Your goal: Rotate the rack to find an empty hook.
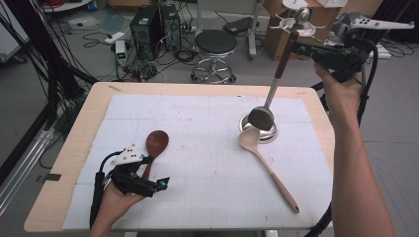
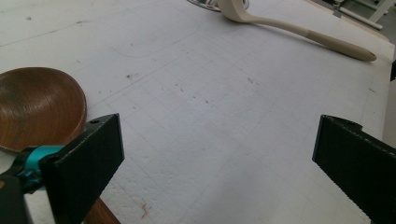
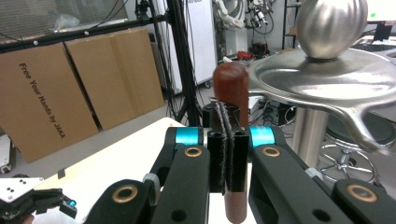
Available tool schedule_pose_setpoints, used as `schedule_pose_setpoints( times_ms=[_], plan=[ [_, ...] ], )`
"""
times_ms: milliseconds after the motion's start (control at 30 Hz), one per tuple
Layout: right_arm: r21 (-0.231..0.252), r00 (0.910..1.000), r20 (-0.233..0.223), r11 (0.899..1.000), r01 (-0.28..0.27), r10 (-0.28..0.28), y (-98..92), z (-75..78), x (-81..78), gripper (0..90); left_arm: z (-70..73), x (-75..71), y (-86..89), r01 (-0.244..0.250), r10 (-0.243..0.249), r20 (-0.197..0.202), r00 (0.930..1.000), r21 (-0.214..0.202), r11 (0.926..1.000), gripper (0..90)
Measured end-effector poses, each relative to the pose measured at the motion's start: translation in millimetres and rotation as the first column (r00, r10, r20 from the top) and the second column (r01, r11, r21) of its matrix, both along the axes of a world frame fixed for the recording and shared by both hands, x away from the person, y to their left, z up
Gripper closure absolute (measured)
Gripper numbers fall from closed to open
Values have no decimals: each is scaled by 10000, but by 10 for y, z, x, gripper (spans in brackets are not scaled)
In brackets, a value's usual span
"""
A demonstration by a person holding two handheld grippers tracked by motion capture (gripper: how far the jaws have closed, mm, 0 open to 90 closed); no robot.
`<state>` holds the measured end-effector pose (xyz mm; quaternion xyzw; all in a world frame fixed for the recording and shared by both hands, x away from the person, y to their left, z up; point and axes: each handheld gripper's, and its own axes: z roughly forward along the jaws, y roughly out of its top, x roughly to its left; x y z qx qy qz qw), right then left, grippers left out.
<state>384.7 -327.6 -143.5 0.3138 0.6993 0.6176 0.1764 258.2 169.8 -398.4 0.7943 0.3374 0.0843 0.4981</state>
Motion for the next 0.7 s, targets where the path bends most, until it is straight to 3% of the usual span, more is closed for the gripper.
schedule_pose_setpoints(
  times_ms=[700],
  plan=[
    [-221,9990,289,9991,354,-348,205,15,35,900,1,3,-3,-14,14,33,10000,42,10000,26]
  ],
)
